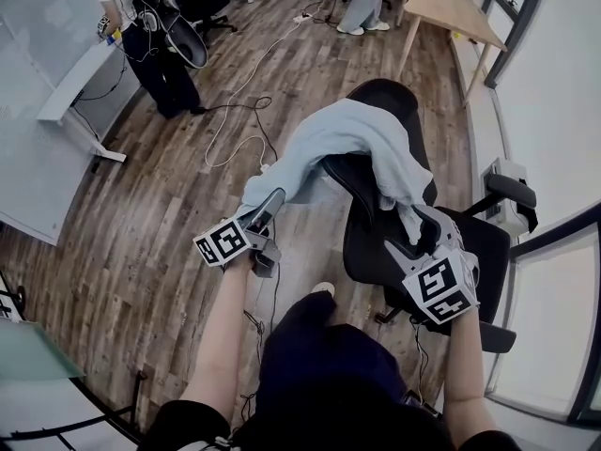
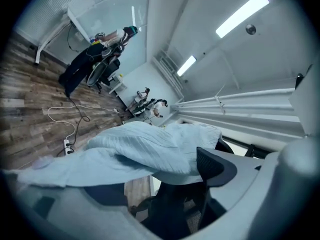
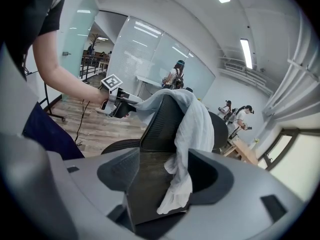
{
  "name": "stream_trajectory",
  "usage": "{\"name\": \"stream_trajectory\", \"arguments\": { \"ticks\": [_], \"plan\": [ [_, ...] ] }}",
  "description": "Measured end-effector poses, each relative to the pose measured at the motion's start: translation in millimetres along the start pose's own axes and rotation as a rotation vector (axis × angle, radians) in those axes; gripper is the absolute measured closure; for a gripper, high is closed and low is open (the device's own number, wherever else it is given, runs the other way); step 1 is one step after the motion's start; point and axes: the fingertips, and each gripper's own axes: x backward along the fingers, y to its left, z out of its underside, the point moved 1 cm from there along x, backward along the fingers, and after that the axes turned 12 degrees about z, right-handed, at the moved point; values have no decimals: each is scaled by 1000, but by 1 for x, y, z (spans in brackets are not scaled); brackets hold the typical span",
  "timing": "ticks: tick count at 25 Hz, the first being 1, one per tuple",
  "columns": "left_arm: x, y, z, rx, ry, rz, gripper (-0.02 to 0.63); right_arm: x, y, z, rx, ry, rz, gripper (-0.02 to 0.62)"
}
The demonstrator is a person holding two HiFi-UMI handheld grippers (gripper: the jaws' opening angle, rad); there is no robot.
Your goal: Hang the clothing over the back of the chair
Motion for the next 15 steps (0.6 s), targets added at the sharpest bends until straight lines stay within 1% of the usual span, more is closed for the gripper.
{"name": "stream_trajectory", "arguments": {
  "ticks": [2, 7, 10, 12, 15],
  "plan": [
    [5, -6, 4, -10, 8, 9, 218, 6, 5, 1, 1, -1, 1, 311],
    [18, -22, 28, -74, 84, 5, 216, 23, 17, 7, 6, -7, -3, 311],
    [26, -29, 35, -97, 95, -4, 216, 32, 21, 9, 4, -9, -7, 311],
    [29, -39, 40, -120, 111, -4, 216, 37, 24, 12, -6, -12, -8, 311],
    [33, -55, 49, -164, 162, 3, 216, 46, 28, 17, -48, -20, -14, 311]
  ]
}}
